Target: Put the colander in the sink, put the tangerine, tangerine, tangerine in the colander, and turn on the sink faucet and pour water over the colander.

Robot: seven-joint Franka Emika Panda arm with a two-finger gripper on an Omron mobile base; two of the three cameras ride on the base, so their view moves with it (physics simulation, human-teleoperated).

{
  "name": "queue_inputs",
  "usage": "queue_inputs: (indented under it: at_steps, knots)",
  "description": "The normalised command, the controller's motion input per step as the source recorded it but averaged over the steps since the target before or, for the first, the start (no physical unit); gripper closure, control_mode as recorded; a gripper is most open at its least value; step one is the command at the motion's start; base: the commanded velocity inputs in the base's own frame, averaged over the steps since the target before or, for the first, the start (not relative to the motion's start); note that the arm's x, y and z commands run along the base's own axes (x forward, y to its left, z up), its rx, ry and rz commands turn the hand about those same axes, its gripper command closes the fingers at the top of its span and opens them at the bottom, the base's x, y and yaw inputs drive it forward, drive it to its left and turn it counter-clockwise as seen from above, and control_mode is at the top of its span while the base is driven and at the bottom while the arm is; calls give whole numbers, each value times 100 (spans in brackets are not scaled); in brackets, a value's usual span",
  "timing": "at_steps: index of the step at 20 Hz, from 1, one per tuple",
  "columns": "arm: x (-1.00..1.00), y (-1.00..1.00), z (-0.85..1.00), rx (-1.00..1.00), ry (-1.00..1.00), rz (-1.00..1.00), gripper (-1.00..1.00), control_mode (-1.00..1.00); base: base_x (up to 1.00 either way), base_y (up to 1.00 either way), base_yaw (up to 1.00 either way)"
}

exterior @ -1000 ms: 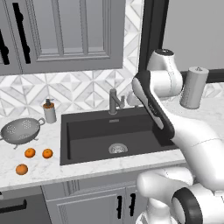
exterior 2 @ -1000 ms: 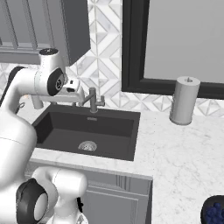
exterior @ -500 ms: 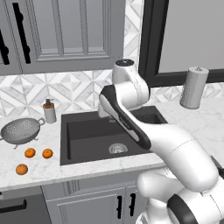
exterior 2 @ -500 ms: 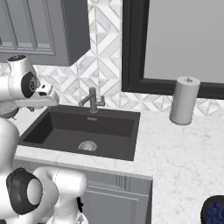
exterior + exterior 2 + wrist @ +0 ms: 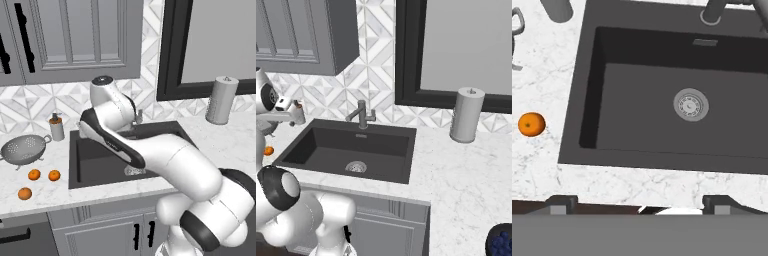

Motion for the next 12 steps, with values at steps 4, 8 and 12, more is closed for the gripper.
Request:
queue_inputs:
  at_steps: [4,8,12]
  knots:
    - [34,75,-9,3,0,-10,-100,-100,0,0,0]
    - [31,71,-14,6,0,-10,-100,-100,0,0,0]
    - [33,60,-26,7,0,-8,-100,-100,0,0,0]
